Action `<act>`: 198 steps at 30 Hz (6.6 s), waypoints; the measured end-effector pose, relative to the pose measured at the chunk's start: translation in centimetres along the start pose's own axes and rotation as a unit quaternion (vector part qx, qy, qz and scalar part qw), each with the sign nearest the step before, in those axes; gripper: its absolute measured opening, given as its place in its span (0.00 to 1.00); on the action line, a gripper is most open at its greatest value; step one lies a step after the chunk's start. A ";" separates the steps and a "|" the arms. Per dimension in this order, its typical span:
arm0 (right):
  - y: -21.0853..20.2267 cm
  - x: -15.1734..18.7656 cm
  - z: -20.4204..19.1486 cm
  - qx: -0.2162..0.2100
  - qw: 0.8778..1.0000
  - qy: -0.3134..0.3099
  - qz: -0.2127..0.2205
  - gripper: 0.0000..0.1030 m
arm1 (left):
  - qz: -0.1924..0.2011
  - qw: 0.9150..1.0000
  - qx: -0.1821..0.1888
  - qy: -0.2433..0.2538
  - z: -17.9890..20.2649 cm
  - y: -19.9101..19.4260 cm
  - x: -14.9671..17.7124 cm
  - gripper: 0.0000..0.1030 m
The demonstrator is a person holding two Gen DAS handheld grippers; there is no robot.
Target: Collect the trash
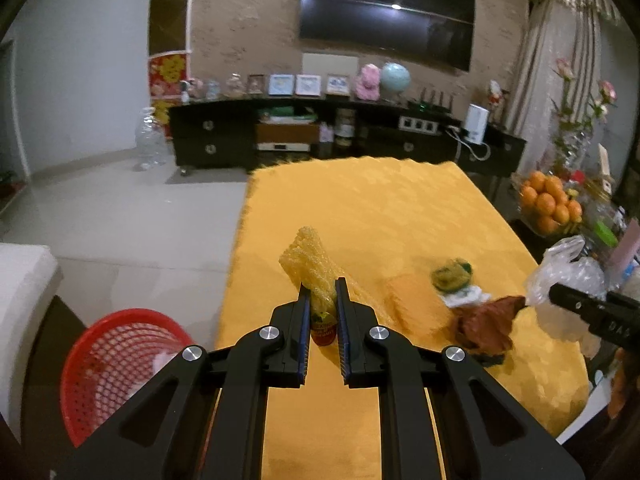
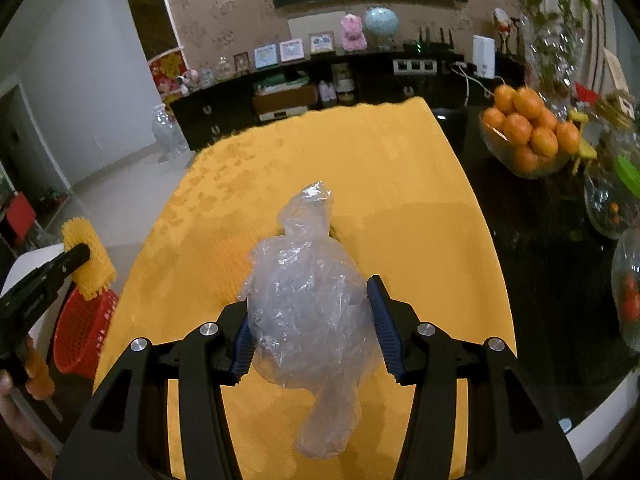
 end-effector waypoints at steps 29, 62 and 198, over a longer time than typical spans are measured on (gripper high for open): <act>3.7 -6.9 -19.5 -0.097 0.980 -0.173 0.008 0.48 | 0.004 0.984 -0.127 -0.122 -13.7 -3.9 1.7 0.11; 8.5 -1.5 -30.2 -0.209 0.939 -0.248 -0.112 0.72 | -0.098 0.969 -0.138 -0.180 -20.4 -1.2 6.5 0.42; 1.9 -3.8 4.0 0.013 0.999 0.040 -0.012 0.51 | -0.053 0.998 0.036 0.020 5.6 6.5 -2.6 0.12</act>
Point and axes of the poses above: each gripper's, at about its wrist camera, not at the fingertips, and y roughly the way its jaws point, z to its right, x to its underside, the point moved 1 cm from there along y, roughly the way its jaws point, and after that the axes turned 11 degrees about -z, right-handed, at the moved point
